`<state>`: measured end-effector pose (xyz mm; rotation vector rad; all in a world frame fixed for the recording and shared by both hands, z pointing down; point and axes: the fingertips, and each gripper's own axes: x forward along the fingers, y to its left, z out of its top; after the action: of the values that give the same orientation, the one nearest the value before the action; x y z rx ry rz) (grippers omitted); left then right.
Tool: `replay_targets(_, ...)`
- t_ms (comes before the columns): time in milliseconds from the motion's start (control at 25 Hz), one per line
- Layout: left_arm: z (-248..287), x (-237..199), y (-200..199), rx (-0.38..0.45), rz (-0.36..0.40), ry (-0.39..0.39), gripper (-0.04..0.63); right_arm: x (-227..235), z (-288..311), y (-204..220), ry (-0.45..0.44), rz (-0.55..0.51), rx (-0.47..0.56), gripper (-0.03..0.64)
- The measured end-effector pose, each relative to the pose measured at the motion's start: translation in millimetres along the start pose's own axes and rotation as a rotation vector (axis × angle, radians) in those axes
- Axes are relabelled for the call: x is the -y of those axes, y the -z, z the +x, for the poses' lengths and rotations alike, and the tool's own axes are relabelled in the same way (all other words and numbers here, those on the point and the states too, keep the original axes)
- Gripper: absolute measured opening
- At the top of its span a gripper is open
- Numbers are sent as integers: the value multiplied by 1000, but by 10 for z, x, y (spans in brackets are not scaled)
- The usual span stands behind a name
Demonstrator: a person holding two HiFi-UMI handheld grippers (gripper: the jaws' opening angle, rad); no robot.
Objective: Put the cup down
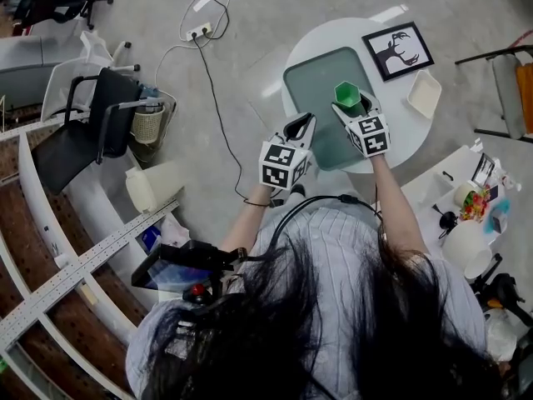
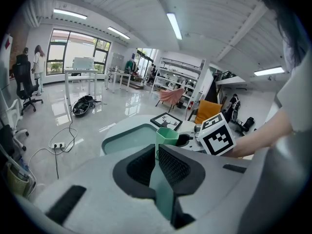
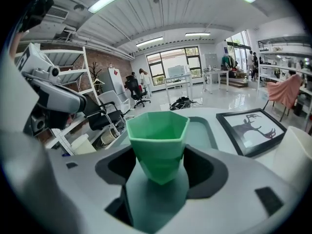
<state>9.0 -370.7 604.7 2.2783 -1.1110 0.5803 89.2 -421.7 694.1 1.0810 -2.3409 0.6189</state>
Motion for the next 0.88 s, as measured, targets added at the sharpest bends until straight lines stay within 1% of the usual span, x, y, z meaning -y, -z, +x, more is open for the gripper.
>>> replay_targets(160,-30,-37,13,0,-5,-9,34,5,19,14,4,-26,7,316)
replay_targets(360,-104,-92,55,0,-14,-22,34,-4,31,3,15,-24,25,318)
replay_targets(560,-158,-100,58,7,-19,-24,34,-50,37,76,20,-51,-14,316)
replay_targets(760,-197,-128,41,13,-17,-29,34,-71,76,102,4,-2,-41,318)
replay_targets(880,-238,-158,57,19,-16,-34,34,-79,80,104,1,46,-33,318)
